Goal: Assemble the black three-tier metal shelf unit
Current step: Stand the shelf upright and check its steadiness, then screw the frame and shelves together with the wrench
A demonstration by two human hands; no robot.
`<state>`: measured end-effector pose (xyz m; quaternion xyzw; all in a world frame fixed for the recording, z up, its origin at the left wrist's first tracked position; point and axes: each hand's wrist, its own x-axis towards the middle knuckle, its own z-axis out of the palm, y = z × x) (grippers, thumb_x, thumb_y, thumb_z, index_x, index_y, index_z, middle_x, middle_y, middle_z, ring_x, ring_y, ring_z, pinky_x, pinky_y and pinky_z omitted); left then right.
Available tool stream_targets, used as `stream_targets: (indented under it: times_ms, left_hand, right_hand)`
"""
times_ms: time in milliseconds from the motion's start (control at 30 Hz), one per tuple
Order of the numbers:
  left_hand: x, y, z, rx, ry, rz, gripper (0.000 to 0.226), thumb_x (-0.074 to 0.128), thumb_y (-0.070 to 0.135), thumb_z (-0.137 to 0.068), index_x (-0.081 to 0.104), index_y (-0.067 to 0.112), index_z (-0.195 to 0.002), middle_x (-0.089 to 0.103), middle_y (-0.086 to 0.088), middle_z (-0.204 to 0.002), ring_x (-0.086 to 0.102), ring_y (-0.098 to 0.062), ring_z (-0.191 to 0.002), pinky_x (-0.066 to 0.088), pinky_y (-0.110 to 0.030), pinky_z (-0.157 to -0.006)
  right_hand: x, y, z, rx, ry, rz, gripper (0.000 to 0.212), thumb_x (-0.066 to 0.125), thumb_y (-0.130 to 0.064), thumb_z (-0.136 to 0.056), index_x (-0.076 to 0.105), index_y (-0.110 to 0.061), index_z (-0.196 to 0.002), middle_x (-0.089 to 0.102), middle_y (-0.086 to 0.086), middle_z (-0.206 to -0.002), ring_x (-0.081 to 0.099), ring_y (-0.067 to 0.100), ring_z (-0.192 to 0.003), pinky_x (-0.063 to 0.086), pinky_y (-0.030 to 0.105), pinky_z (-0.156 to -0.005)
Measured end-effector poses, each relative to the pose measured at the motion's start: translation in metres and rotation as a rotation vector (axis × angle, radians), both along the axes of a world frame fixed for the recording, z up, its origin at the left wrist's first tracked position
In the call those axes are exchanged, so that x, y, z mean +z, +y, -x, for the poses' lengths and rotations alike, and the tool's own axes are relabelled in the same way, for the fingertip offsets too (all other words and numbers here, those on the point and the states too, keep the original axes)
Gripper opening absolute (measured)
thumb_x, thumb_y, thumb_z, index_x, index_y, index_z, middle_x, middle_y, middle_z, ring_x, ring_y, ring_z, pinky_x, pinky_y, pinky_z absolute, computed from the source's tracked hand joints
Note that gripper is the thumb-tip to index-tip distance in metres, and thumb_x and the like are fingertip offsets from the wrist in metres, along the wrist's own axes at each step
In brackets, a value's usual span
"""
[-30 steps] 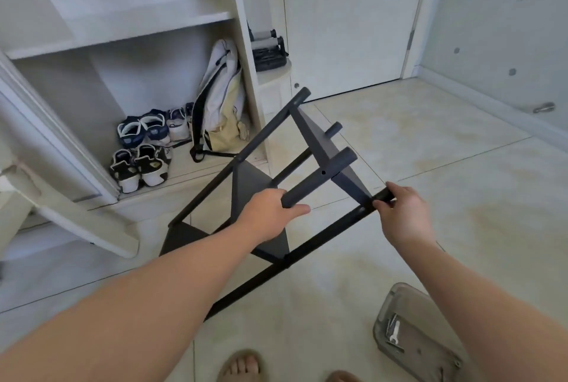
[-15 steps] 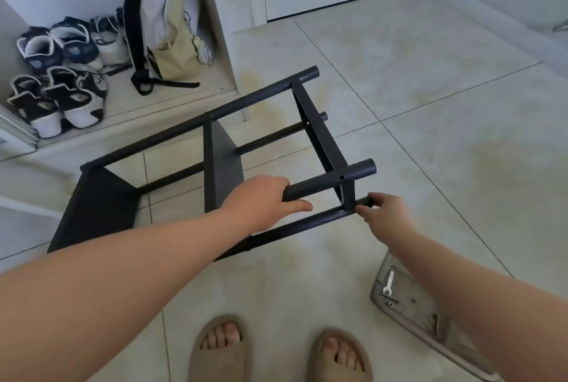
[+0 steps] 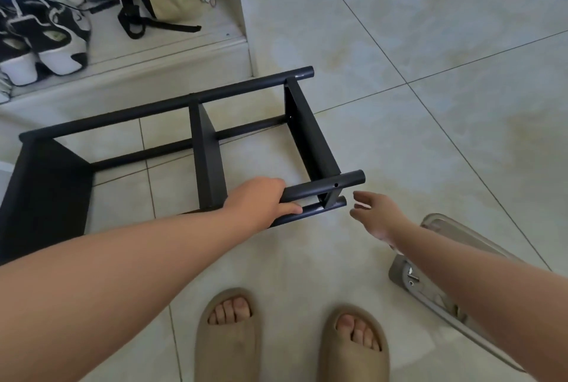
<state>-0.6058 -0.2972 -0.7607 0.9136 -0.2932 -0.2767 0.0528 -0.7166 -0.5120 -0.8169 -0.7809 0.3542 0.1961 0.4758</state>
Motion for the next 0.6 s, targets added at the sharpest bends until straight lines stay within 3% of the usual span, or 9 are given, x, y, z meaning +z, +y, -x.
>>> stream_targets:
  times_ms: [200,300,433,533,600]
  left_hand:
    - [-0.017,-0.002,0.007,0.069,0.084,-0.004,0.028,0.053,0.042,-0.1,0.042,0.016,-0.098,0.05,-0.001,-0.084,0.052,-0.02,-0.076,0.04,-0.035,-0.064]
    - [-0.016,-0.006,0.008,0.086,0.091,0.001,0.021,0.053,0.032,-0.101,0.042,0.014,-0.104,0.054,-0.006,-0.098,0.056,-0.026,-0.087,0.048,-0.039,-0.075]
    - [-0.004,-0.019,0.02,0.114,-0.033,0.047,0.03,0.055,0.031,-0.098,0.044,0.018,-0.122,0.048,-0.005,-0.127,0.047,-0.028,-0.113,0.045,-0.043,-0.095]
    - [0.011,-0.041,0.04,-0.011,-0.211,0.126,0.036,0.052,0.031,-0.096,0.044,0.02,-0.13,0.046,-0.003,-0.131,0.043,-0.028,-0.117,0.041,-0.039,-0.096]
    - [0.015,-0.057,0.056,-0.107,-0.164,0.168,0.033,0.051,0.032,-0.097,0.045,0.02,-0.128,0.047,-0.003,-0.131,0.046,-0.027,-0.116,0.043,-0.04,-0.095]
  right_hand:
    - [0.013,-0.002,0.003,0.125,-0.031,0.09,0.058,0.057,-0.014,-0.099,0.039,-0.016,-0.154,0.045,-0.002,-0.155,0.05,0.017,-0.136,0.047,0.029,-0.089]
    - [0.028,-0.006,0.011,0.196,-0.038,0.157,0.058,0.056,-0.016,-0.1,0.038,-0.018,-0.155,0.044,-0.002,-0.156,0.048,0.018,-0.138,0.046,0.034,-0.104]
    - [0.051,-0.018,0.037,0.313,0.005,0.305,0.057,0.054,-0.023,-0.102,0.035,-0.021,-0.156,0.044,0.002,-0.156,0.045,0.021,-0.141,0.039,0.034,-0.11]
    - [0.063,-0.035,0.064,0.343,0.041,0.379,0.055,0.052,-0.022,-0.103,0.036,-0.021,-0.156,0.046,0.005,-0.154,0.042,0.023,-0.141,0.036,0.033,-0.111]
    - [0.063,-0.049,0.084,0.327,0.056,0.411,0.051,0.052,-0.019,-0.102,0.042,-0.019,-0.152,0.051,0.006,-0.148,0.048,0.024,-0.135,0.038,0.031,-0.107]
